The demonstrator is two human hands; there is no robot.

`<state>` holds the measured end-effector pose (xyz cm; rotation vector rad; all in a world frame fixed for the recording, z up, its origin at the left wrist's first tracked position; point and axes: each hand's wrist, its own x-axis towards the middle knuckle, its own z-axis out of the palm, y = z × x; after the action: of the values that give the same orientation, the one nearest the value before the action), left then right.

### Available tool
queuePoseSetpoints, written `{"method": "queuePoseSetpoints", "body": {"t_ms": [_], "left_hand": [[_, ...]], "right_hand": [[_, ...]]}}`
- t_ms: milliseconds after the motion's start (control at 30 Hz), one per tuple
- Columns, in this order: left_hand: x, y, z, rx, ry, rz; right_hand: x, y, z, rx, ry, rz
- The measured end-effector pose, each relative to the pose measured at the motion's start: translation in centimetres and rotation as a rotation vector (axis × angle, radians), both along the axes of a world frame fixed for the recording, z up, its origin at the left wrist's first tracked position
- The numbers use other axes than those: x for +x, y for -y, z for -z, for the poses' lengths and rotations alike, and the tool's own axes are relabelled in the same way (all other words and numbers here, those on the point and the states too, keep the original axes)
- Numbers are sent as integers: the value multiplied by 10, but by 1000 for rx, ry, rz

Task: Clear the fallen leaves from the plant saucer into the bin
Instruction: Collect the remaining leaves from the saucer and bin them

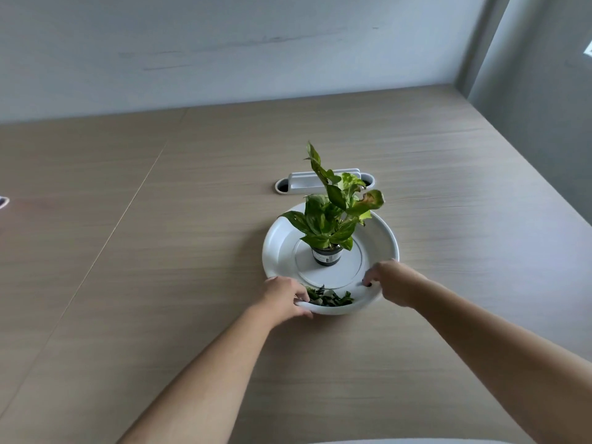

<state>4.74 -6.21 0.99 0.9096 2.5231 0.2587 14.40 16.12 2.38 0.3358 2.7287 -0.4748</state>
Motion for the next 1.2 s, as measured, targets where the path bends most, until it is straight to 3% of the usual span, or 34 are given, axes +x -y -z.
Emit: {"method": "queuePoseSetpoints", "body": {"t_ms": [100, 300, 567, 700, 900, 1200], "left_hand": [[-9, 7, -7, 71, 33, -91], [-14, 14, -2, 93, 41, -104], [-21, 8, -4, 155, 134, -188], [-25, -8, -5, 75, 83, -98], [-17, -30, 4, -68, 22, -17], [-18, -30, 16, 67, 60, -84]], "right_hand": [[-12, 6, 8, -18, -77, 60], [-21, 14, 28, 84, -51, 49], [-28, 19, 30, 1, -46, 83], [-31, 37, 28, -93, -88, 21], [-31, 58, 28, 1, -22, 16], [-37, 63, 38, -158, -67, 109]]}}
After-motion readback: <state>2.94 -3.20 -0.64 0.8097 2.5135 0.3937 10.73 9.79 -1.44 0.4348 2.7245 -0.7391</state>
